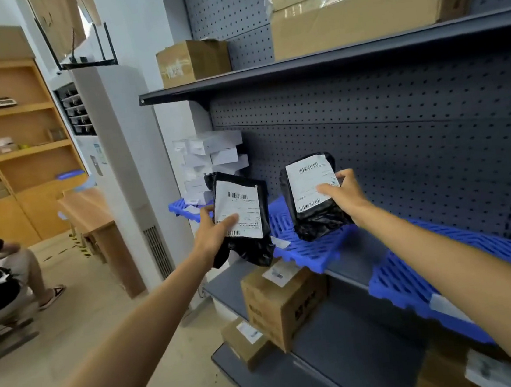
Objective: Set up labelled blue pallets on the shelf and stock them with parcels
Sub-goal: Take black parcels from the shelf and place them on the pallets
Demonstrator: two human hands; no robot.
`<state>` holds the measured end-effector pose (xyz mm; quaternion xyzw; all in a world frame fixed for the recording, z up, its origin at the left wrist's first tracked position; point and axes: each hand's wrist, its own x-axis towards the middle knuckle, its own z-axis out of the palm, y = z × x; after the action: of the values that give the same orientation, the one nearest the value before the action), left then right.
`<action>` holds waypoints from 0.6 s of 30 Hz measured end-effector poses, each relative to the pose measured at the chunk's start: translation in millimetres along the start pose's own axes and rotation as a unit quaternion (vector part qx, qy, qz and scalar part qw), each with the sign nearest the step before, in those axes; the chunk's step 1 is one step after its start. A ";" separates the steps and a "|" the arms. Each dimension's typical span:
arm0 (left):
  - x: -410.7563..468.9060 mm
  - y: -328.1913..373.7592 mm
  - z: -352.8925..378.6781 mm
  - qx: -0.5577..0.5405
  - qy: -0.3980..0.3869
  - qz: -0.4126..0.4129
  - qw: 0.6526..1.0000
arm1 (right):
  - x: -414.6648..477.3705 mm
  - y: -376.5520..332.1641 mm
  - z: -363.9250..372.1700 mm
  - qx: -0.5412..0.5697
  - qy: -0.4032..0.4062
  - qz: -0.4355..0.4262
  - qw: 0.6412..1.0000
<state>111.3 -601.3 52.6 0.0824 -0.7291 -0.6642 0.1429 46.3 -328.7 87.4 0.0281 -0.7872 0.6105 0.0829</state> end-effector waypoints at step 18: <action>258.2 -53.1 109.6 0.048 -0.171 -0.128 0.976 | 172.3 90.2 21.6 -0.040 0.018 0.120 0.992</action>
<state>-171.4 -583.4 17.0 0.0668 -0.7572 -0.6454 -0.0746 -138.5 -316.9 24.3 -0.0808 -0.8070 0.5845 0.0241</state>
